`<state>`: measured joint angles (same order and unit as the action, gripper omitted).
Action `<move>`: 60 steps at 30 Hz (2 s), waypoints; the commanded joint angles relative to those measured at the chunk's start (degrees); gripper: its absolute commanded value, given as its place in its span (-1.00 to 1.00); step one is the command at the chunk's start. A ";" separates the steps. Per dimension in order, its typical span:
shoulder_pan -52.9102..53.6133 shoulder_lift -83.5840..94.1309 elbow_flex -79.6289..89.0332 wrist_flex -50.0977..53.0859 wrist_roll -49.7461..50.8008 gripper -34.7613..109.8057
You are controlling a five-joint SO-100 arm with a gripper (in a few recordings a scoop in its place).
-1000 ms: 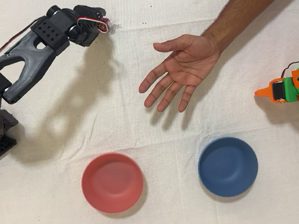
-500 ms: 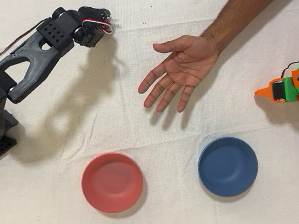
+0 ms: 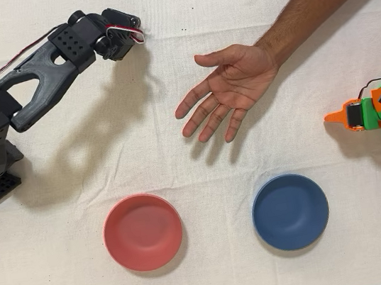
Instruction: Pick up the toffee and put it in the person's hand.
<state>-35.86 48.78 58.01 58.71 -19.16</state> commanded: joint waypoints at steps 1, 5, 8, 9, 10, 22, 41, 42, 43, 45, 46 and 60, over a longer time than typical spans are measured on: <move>-1.05 7.91 1.49 0.09 0.26 -0.35; -1.58 9.67 2.37 0.09 1.14 -0.39; -1.85 11.25 2.81 -0.26 1.32 -0.43; -1.85 11.87 3.16 -0.44 1.32 -0.44; -1.85 12.48 3.52 -0.70 1.23 -0.46; -1.41 19.86 6.94 -0.35 1.23 -0.50; 8.35 25.40 -5.89 1.85 -3.43 -0.50; 9.23 25.66 -6.24 1.49 -3.78 -0.50; 10.20 25.84 -6.50 1.05 -4.13 -0.51; 11.95 26.28 -6.68 -0.09 -4.57 -0.51; 12.74 26.54 -6.77 -0.79 -4.75 -0.51; 21.88 29.00 -2.81 -11.69 -9.14 -0.52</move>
<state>-15.56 68.55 55.72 49.92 -26.28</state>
